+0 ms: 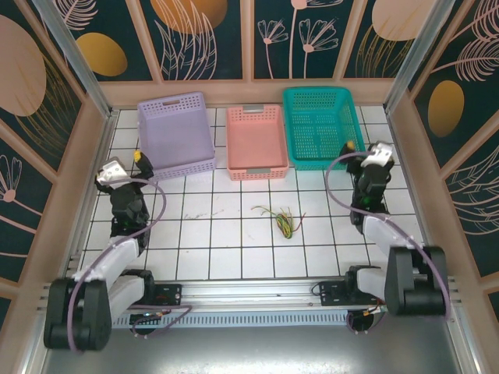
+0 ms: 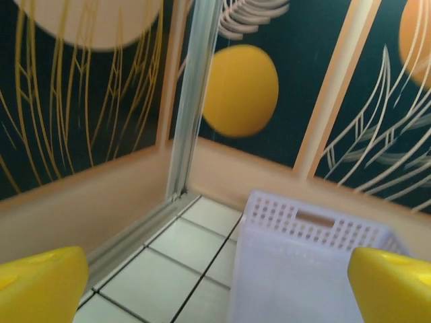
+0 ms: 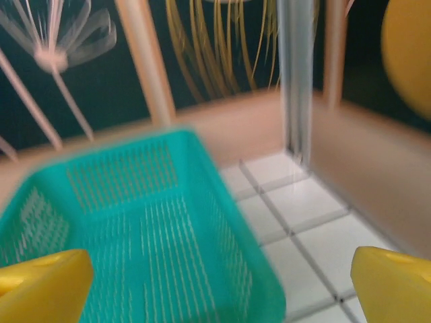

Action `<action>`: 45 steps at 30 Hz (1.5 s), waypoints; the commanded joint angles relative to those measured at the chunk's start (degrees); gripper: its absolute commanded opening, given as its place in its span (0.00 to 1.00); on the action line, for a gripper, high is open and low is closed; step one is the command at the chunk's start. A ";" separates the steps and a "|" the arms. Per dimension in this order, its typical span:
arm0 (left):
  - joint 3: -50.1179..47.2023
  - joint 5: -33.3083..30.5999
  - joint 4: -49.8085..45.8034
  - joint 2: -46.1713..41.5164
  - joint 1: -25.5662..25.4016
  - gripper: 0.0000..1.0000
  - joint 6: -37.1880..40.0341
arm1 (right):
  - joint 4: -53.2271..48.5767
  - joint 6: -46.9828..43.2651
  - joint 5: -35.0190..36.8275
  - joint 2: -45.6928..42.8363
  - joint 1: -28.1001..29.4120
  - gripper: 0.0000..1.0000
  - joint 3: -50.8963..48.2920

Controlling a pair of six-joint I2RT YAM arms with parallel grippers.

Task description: Untangle the cables

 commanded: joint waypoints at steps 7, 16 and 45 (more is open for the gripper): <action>29.14 3.01 -56.42 -5.83 -0.65 0.99 -36.83 | -46.32 37.56 -6.05 -14.00 -2.65 0.99 19.03; 41.57 20.93 -74.28 10.48 -25.15 0.99 -48.22 | -68.73 49.51 -23.70 -16.91 10.73 0.59 13.10; 52.46 29.53 -59.92 53.28 -59.42 0.42 -61.56 | -68.33 64.24 -35.34 -24.58 16.68 0.57 -4.38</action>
